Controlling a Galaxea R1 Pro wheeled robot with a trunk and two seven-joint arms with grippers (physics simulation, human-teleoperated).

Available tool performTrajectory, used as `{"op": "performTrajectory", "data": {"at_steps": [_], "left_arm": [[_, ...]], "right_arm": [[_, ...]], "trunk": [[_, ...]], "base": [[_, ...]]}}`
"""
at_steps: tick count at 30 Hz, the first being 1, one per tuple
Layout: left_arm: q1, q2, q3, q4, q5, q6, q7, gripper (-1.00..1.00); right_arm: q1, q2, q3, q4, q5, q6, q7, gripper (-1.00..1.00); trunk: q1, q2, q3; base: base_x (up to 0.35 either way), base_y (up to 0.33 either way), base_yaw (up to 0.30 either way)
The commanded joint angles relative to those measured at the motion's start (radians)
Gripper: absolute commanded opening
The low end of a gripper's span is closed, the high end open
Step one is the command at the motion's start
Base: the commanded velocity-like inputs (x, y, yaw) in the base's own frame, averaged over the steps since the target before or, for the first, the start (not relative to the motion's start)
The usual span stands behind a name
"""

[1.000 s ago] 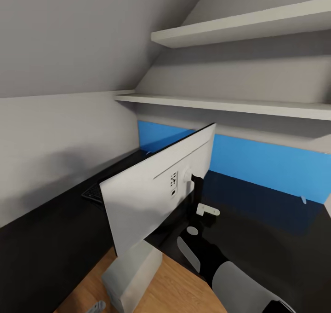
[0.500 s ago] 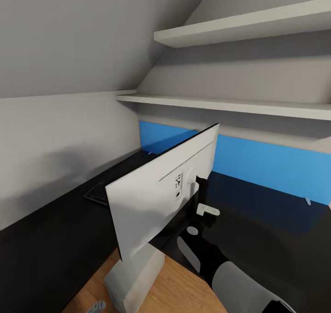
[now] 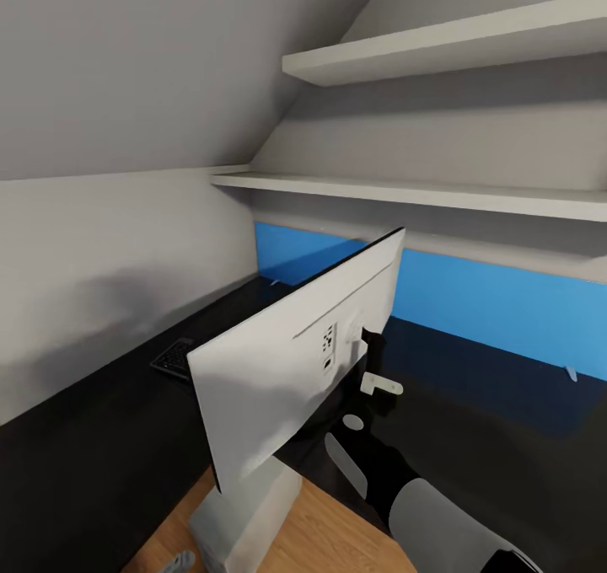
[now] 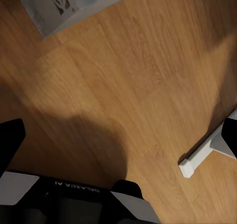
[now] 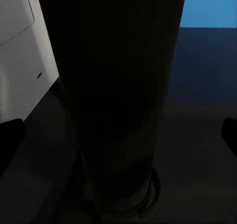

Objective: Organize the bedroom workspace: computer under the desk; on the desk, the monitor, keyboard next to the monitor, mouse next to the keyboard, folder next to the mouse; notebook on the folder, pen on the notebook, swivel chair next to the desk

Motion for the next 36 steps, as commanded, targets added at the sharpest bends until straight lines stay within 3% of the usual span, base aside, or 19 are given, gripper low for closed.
{"op": "performTrajectory", "data": {"at_steps": [1,31,36], "left_arm": [[0.000,0.001,-0.006,-0.001,0.008,0.003,0.001,1.00],[0.000,0.001,-0.013,-0.001,0.008,0.005,0.013,1.00],[0.000,0.001,-0.013,-0.001,0.008,0.008,0.014,1.00]], "right_arm": [[-0.001,0.000,0.004,0.001,-0.010,-0.010,-0.003,1.00],[-0.001,0.000,0.002,-0.003,-0.047,-0.010,-0.002,1.00],[-0.002,0.000,0.002,-0.003,-0.048,-0.010,-0.002,1.00]], "trunk": [[0.000,-0.001,-0.001],[0.000,-0.001,-0.001],[0.019,-0.036,-0.017]], "base": [[0.068,0.001,0.000],[0.013,0.000,0.000],[0.000,0.000,0.000]]}}
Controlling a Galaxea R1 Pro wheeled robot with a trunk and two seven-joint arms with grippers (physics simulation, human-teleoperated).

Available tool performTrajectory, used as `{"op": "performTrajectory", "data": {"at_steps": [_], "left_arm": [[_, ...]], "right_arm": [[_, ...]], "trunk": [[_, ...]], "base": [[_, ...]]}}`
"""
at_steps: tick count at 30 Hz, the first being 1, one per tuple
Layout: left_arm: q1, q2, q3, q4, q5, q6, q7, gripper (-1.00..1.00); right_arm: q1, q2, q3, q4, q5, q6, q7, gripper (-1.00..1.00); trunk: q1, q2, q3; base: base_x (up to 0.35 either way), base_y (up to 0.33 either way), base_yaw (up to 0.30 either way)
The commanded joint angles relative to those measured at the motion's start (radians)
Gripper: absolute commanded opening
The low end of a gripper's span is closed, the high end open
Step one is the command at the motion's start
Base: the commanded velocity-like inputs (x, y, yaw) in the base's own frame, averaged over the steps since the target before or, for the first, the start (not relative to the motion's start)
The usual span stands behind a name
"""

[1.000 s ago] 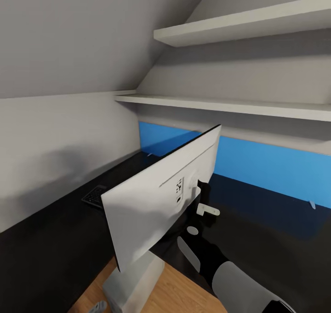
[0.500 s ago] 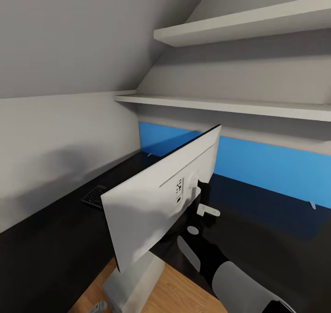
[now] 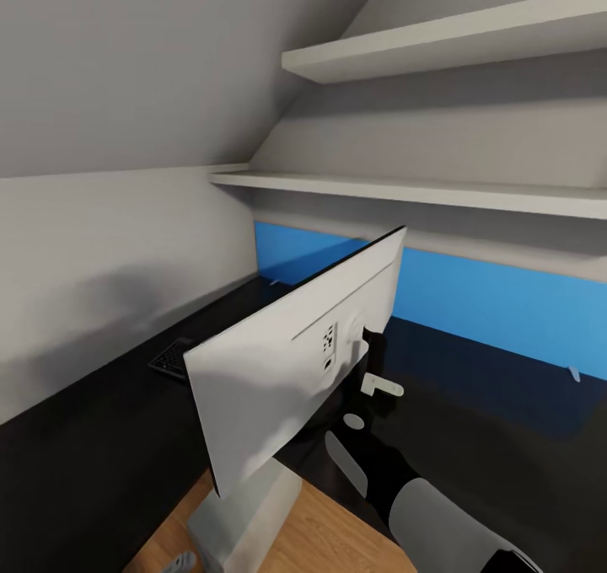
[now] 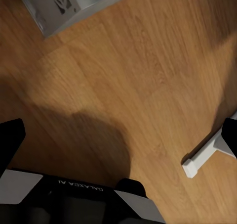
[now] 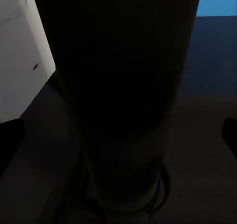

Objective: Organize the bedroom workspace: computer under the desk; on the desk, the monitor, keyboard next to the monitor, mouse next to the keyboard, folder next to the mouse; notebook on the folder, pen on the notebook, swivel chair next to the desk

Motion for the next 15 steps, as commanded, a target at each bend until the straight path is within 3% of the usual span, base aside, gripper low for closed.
{"op": "performTrajectory", "data": {"at_steps": [1,15], "left_arm": [[0.000,0.001,-0.004,-0.001,0.007,0.003,0.001,1.00],[0.000,0.001,-0.003,-0.001,0.006,0.004,0.000,1.00]], "right_arm": [[-0.001,0.000,0.004,0.001,-0.010,-0.010,-0.003,1.00],[-0.002,0.000,0.004,0.000,-0.011,-0.010,-0.004,1.00]], "trunk": [[0.004,-0.008,-0.004],[0.004,-0.008,-0.004]], "base": [[0.000,0.000,0.000],[0.000,0.000,-0.001]]}}
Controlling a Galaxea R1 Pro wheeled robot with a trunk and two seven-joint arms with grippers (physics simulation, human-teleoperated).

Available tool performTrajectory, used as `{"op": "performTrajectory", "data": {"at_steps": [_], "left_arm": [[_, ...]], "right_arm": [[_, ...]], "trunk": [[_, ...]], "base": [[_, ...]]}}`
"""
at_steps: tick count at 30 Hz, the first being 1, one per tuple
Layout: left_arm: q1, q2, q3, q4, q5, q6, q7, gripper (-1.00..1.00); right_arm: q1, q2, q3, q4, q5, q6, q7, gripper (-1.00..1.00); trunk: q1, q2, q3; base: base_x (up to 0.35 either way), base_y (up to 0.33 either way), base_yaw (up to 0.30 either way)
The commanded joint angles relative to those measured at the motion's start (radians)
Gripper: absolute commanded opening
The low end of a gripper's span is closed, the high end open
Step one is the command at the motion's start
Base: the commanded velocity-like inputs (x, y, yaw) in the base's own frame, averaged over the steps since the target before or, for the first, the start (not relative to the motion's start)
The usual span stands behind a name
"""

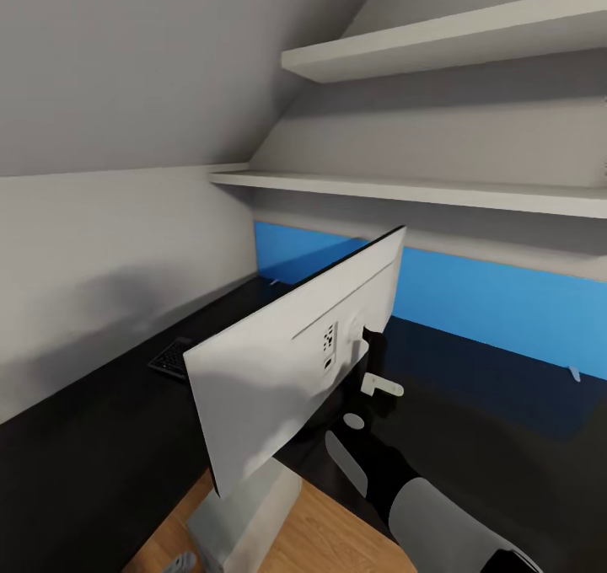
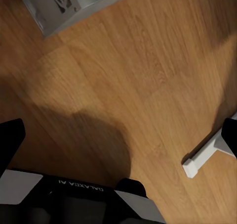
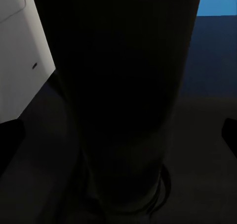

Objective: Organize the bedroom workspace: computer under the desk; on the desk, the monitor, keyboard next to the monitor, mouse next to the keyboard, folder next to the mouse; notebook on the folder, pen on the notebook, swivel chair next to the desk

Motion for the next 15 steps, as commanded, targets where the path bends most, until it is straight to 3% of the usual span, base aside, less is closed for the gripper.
{"op": "performTrajectory", "data": {"at_steps": [1,15], "left_arm": [[0.000,0.001,-0.004,-0.001,0.006,0.003,0.001,1.00],[0.000,0.001,-0.004,-0.001,0.006,0.002,0.001,1.00]], "right_arm": [[-0.001,0.000,0.004,0.000,-0.010,-0.010,-0.004,1.00],[-0.001,0.000,0.003,-0.013,-0.010,-0.010,-0.004,1.00]], "trunk": [[0.000,-0.001,-0.001],[0.000,-0.001,-0.003]], "base": [[0.000,0.000,-0.044],[0.000,0.000,-0.091]]}}
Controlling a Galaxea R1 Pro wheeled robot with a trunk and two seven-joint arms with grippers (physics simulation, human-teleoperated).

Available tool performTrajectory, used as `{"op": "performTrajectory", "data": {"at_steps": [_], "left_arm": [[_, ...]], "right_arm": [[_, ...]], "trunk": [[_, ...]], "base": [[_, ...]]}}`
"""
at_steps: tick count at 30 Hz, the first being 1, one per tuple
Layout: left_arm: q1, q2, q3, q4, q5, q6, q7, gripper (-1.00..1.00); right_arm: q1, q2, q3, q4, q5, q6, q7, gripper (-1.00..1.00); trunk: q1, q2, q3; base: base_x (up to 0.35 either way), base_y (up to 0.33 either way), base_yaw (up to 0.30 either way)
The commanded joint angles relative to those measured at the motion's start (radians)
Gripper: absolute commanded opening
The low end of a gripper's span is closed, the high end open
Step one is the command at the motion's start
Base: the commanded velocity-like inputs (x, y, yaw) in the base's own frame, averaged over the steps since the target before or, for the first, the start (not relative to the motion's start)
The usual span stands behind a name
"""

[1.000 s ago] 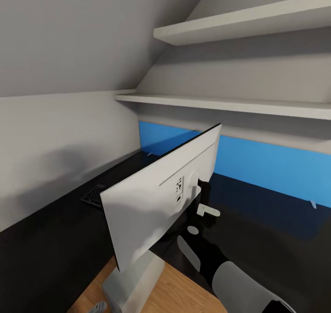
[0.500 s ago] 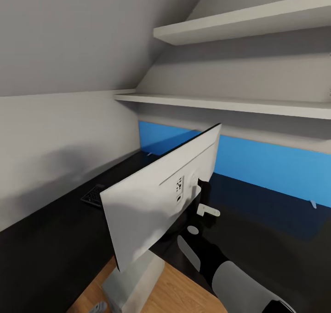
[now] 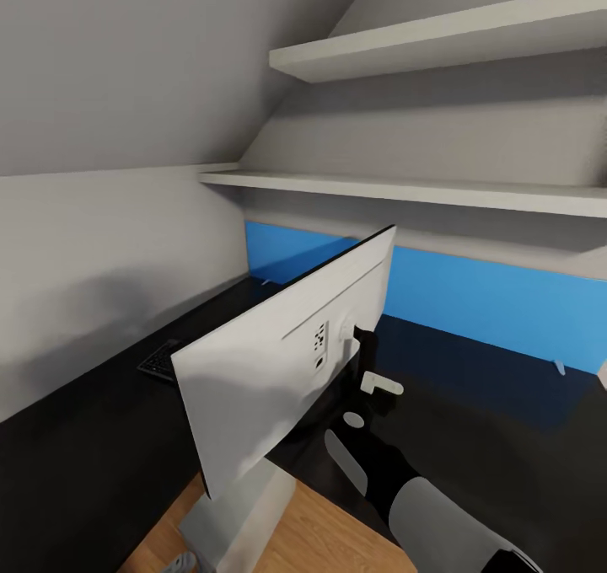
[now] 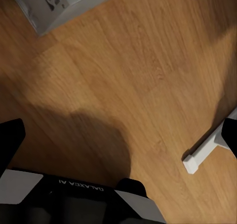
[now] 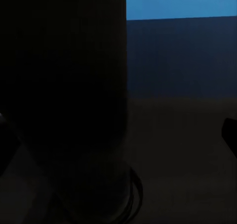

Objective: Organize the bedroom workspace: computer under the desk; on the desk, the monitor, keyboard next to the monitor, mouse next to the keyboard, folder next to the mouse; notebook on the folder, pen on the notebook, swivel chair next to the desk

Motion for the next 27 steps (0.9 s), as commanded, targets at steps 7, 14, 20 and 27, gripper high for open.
{"op": "performTrajectory", "data": {"at_steps": [7,14,20,27], "left_arm": [[0.000,0.001,-0.002,0.000,0.006,0.002,0.001,1.00],[0.000,0.001,-0.003,0.000,0.004,-0.001,0.000,1.00],[0.000,0.001,-0.003,0.000,0.005,-0.001,0.000,1.00],[0.000,0.001,-0.003,0.000,0.005,-0.001,0.001,1.00]], "right_arm": [[-0.001,0.000,0.004,0.000,-0.009,-0.011,-0.003,1.00],[-0.001,0.000,0.004,-0.001,-0.009,-0.011,-0.003,1.00],[-0.001,0.000,0.004,-0.001,-0.009,-0.011,-0.003,1.00],[-0.001,0.000,0.004,-0.001,-0.009,-0.011,-0.003,1.00]], "trunk": [[0.000,-0.001,-0.001],[0.000,-0.001,-0.001],[0.000,-0.001,-0.001],[0.000,-0.001,-0.001]], "base": [[0.004,0.000,-0.011],[0.089,0.000,-0.002],[0.020,0.000,0.000],[0.005,0.000,0.000]]}}
